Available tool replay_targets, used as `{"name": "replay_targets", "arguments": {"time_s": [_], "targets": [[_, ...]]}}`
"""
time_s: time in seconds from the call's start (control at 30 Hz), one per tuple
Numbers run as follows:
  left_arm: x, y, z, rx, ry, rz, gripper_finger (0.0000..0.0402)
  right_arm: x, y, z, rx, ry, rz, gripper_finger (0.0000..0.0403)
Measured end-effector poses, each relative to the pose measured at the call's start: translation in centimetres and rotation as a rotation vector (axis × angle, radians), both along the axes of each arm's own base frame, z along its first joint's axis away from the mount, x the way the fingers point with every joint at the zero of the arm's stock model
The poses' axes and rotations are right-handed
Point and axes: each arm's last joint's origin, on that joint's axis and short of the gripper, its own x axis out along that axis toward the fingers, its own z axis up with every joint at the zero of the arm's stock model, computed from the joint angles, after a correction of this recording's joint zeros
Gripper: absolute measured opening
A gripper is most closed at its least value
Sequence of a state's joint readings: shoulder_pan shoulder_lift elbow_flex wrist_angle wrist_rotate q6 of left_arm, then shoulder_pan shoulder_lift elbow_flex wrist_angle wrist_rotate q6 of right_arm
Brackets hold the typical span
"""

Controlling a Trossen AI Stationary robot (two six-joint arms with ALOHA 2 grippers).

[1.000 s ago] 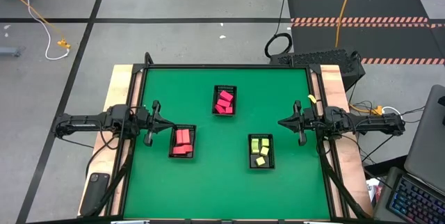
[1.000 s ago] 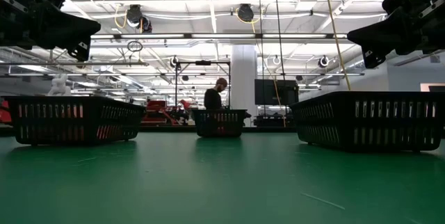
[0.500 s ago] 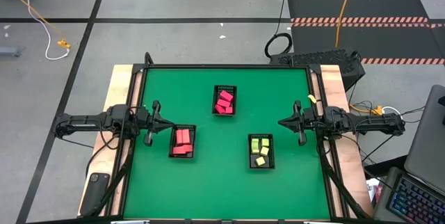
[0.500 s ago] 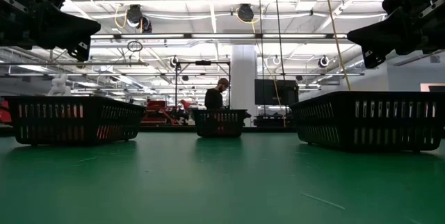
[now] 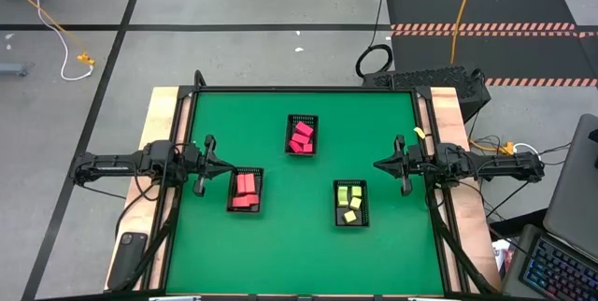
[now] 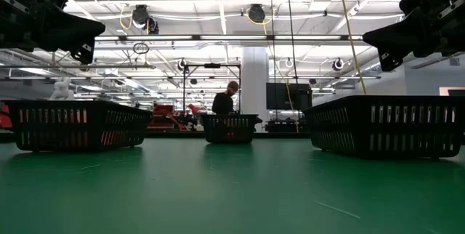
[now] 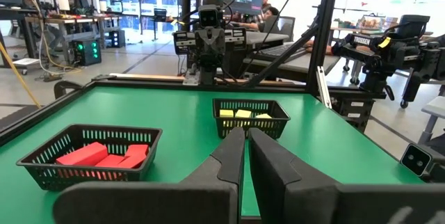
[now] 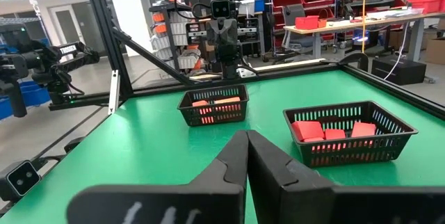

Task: Sort & place blocks by color
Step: Return to Home Position

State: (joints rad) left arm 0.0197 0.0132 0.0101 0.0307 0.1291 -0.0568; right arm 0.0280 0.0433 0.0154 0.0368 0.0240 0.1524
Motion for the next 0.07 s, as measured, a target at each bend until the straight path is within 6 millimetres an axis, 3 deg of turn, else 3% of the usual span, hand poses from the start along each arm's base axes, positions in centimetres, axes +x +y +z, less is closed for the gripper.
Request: {"name": "replay_targets", "arguments": {"time_s": [0.07], "targets": [[0.0,0.0,0.0,0.0,0.0,0.0,0.0026,0.0,0.0,0.0,0.0,0.0,0.0,0.0]]}}
